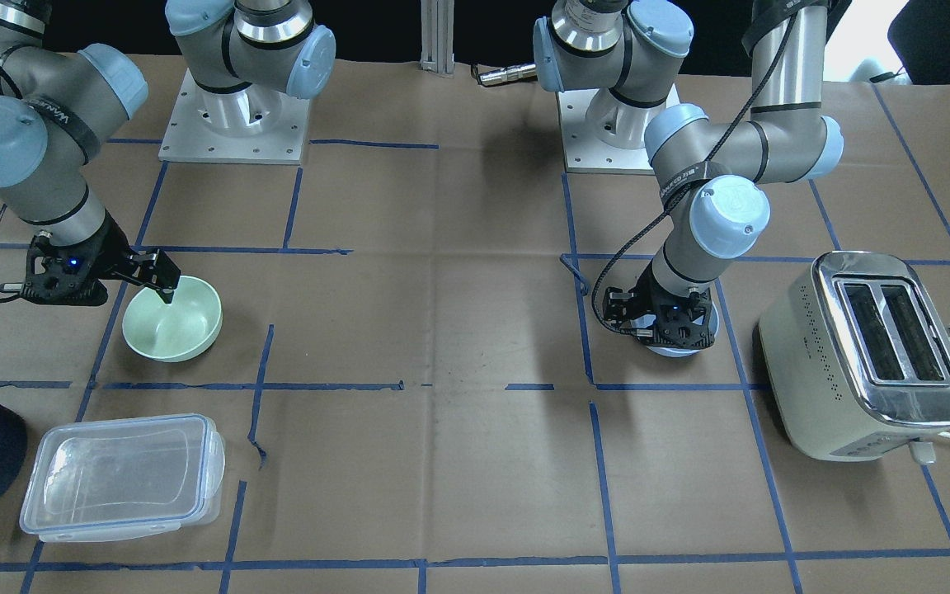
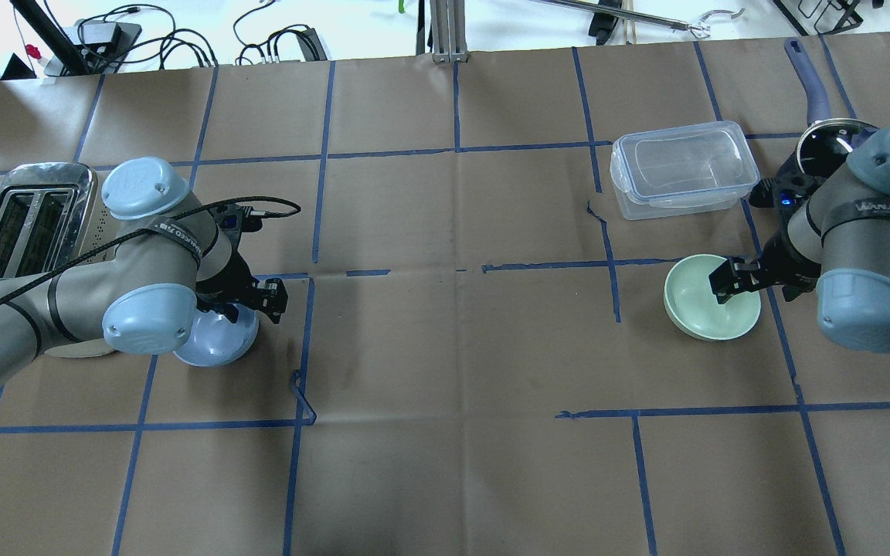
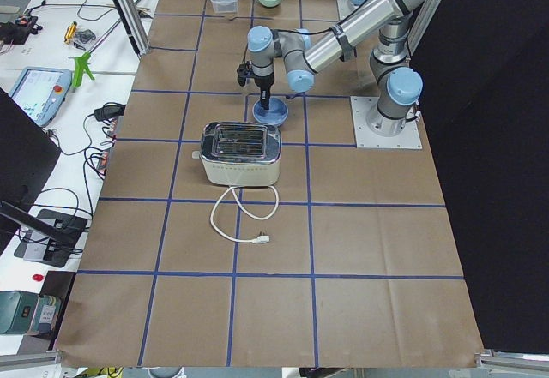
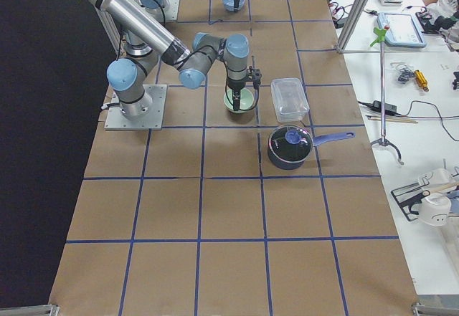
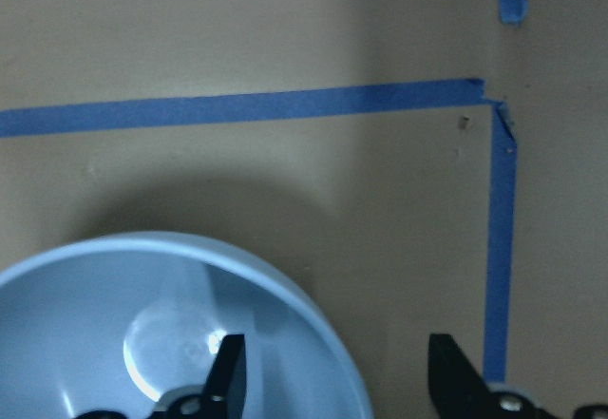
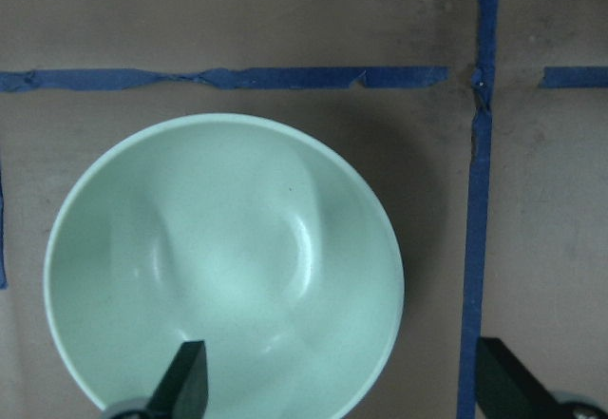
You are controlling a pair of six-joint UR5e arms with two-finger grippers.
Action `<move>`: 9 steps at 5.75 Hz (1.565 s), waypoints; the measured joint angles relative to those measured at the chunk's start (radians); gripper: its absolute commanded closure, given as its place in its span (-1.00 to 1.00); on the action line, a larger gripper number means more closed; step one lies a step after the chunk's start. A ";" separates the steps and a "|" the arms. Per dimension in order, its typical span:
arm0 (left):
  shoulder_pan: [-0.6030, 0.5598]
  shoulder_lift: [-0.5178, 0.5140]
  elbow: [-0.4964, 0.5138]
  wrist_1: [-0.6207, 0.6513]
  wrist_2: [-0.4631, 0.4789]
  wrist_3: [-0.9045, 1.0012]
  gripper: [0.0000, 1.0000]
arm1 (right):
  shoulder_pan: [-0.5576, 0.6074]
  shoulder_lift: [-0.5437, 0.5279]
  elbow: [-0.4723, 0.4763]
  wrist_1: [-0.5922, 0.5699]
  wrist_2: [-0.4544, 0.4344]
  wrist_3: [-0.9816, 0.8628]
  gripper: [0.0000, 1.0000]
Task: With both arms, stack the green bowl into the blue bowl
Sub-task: 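Grasp the light blue bowl with left gripper while right grasps green bowl, then carry the blue bowl to table center with left while right lifts green bowl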
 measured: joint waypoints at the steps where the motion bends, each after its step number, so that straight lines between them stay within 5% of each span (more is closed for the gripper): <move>1: -0.001 0.003 0.001 0.000 0.007 0.000 0.94 | -0.028 0.023 0.004 -0.022 0.006 -0.030 -1.00; 2: -0.002 0.006 0.003 0.000 0.009 0.002 0.94 | -0.039 0.036 0.006 -0.033 0.007 -0.049 -1.00; 3: -0.004 0.010 0.010 -0.007 0.009 0.001 0.94 | -0.042 0.040 0.012 -0.036 0.008 -0.056 -0.57; 4: -0.022 0.015 0.043 -0.045 0.007 -0.018 0.94 | -0.042 0.040 0.016 -0.037 0.008 -0.056 0.17; 5: -0.075 0.013 0.113 -0.112 0.004 -0.082 0.94 | -0.043 0.040 0.017 -0.035 0.009 -0.054 0.23; 7: -0.272 -0.062 0.312 -0.193 0.002 -0.303 0.94 | -0.043 0.041 0.020 -0.032 0.011 -0.055 0.83; 9: -0.431 -0.194 0.480 -0.190 -0.006 -0.520 0.92 | -0.042 0.035 0.013 -0.029 0.012 -0.051 0.88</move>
